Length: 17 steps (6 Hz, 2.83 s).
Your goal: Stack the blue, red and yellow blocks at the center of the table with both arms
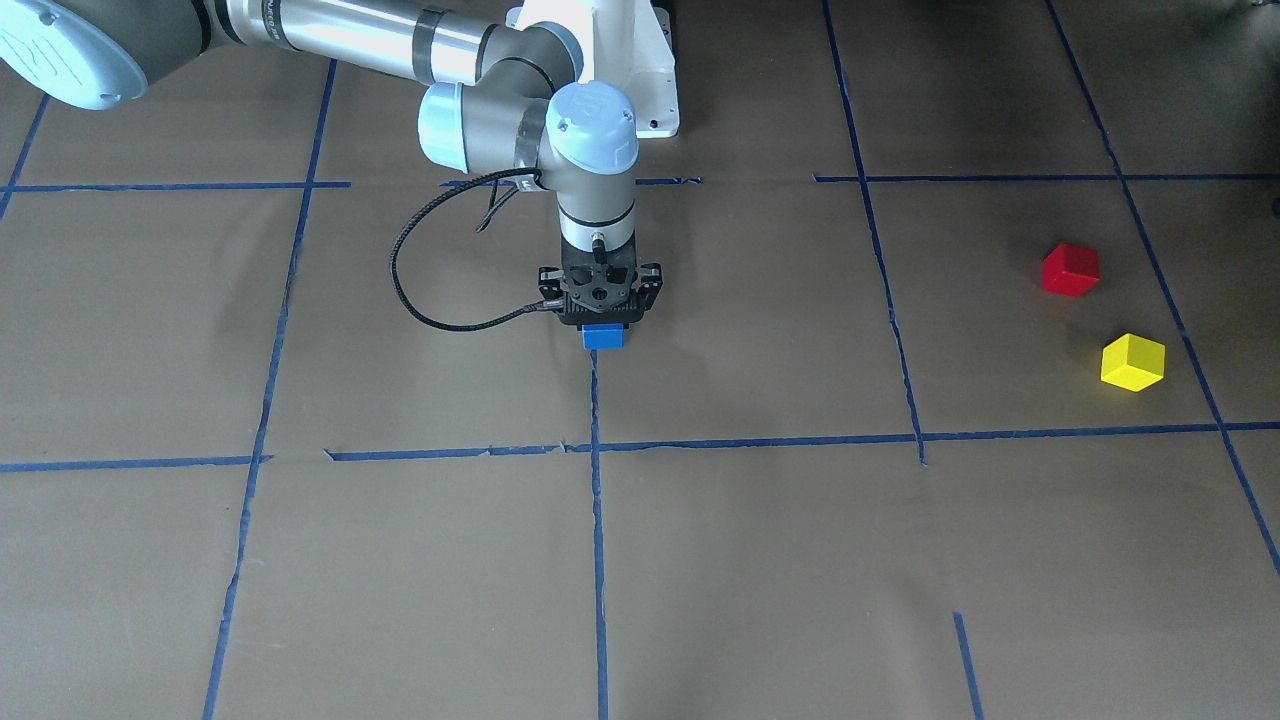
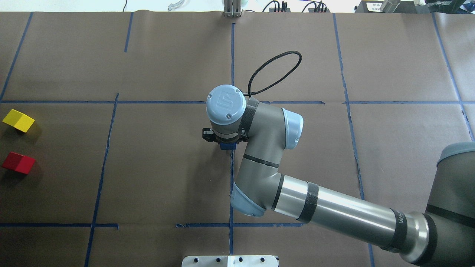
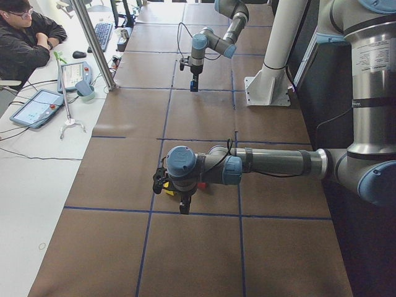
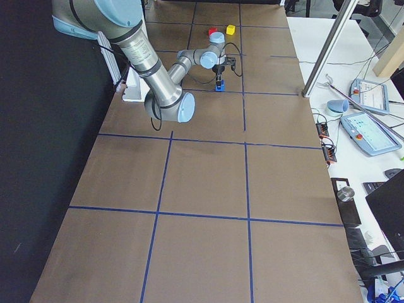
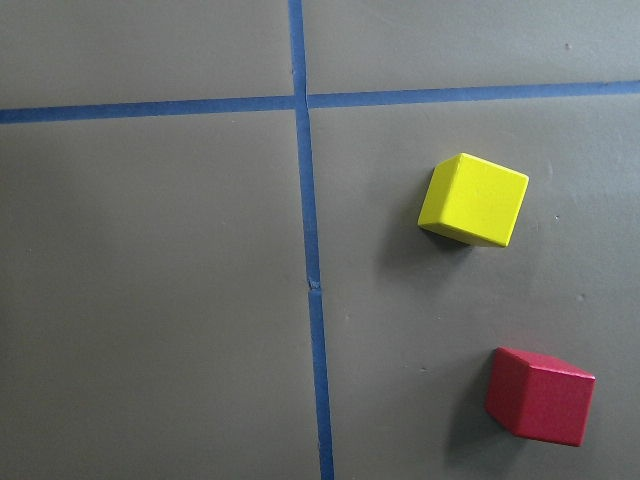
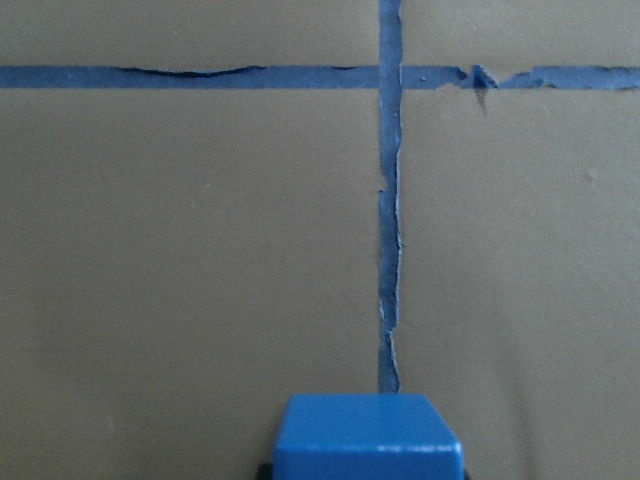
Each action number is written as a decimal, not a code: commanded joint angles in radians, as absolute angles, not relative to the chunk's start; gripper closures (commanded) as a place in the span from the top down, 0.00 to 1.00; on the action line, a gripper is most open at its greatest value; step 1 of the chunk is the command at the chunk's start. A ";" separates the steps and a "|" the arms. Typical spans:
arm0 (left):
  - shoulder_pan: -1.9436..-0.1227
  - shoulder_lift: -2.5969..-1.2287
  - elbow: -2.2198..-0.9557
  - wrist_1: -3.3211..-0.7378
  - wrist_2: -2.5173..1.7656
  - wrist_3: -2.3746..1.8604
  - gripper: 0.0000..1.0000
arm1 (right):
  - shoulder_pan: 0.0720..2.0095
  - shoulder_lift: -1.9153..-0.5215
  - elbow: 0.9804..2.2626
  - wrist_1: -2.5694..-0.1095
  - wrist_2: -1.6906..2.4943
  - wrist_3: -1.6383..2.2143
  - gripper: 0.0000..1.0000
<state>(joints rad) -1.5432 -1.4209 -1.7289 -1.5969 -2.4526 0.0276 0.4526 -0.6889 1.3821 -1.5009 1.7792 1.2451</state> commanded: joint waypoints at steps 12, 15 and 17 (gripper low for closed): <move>-1.528 -1.425 -1.732 -1.595 -2.437 0.026 1.00 | 1.371 -1.362 1.632 -1.626 2.276 -0.159 0.99; -1.528 -1.424 -1.740 -1.598 -2.439 0.028 1.00 | 1.625 -1.628 1.644 -1.621 2.278 -0.322 1.00; -1.528 -1.519 -1.738 -1.668 -2.438 0.020 1.00 | 1.629 -1.655 1.681 -1.622 2.354 -0.187 1.00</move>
<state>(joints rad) -1.5278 -1.4582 -1.7394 -1.6290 -2.4399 0.0202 1.6215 -1.6437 1.6710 -1.6272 2.3220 -0.2581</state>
